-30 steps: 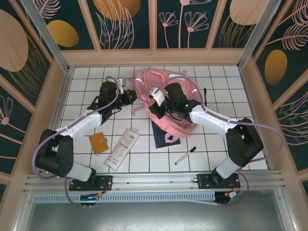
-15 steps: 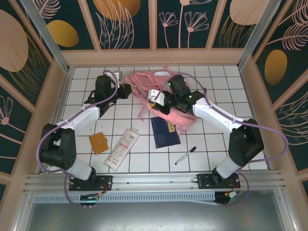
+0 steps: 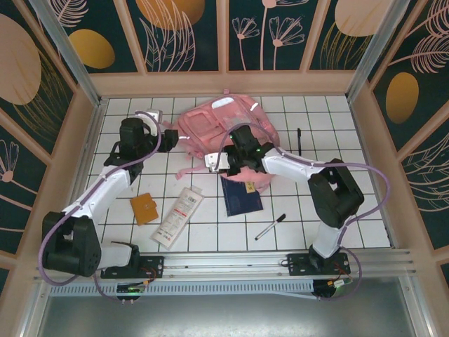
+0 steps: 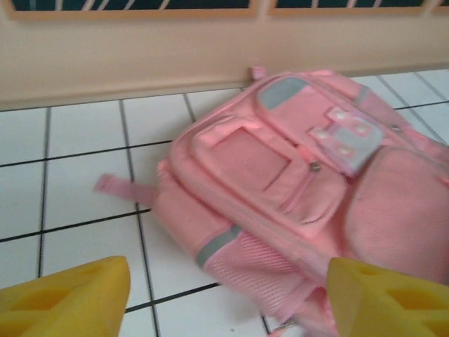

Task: Pack books, pencil case, and school supplies into a backpack

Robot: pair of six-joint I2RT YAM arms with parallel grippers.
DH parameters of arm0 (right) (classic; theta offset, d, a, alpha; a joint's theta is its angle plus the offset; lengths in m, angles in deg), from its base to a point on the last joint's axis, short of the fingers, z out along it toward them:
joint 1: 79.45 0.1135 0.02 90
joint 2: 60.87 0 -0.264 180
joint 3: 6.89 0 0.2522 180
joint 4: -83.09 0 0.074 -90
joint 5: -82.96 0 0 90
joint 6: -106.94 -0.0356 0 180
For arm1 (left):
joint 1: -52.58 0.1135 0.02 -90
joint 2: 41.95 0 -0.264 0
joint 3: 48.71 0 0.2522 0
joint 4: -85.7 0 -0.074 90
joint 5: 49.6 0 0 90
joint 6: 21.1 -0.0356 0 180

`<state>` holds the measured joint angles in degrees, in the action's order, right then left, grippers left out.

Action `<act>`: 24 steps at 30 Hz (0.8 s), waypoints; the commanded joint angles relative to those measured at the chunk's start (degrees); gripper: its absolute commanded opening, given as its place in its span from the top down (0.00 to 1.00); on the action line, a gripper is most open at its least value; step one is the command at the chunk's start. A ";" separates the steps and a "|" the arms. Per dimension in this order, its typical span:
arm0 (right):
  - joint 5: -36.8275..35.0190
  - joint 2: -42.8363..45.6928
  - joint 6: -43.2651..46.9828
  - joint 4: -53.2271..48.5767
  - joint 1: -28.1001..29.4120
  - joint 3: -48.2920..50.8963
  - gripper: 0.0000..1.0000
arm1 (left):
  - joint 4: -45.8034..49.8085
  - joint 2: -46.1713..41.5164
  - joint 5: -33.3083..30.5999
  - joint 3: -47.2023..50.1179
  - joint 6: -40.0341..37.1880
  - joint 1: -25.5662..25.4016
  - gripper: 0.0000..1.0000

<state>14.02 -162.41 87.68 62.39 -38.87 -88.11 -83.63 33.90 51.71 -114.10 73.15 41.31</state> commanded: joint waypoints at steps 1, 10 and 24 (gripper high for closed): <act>-2.30 2.49 -1.70 10.03 0.28 2.20 0.49 | 5.59 3.22 8.99 -4.12 -6.20 -0.09 0.19; -20.42 29.04 -58.39 30.58 -4.84 24.25 0.24 | 12.34 18.12 10.72 -19.44 -17.40 -14.04 0.13; -29.68 31.93 -93.44 -4.61 -31.95 15.52 0.01 | 19.39 39.07 1.45 -32.77 -24.68 -30.51 0.06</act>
<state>-18.86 -129.97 -0.16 62.43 -70.50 -70.97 -67.37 71.26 55.79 -144.62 50.15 11.41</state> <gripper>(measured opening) 0.992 0.940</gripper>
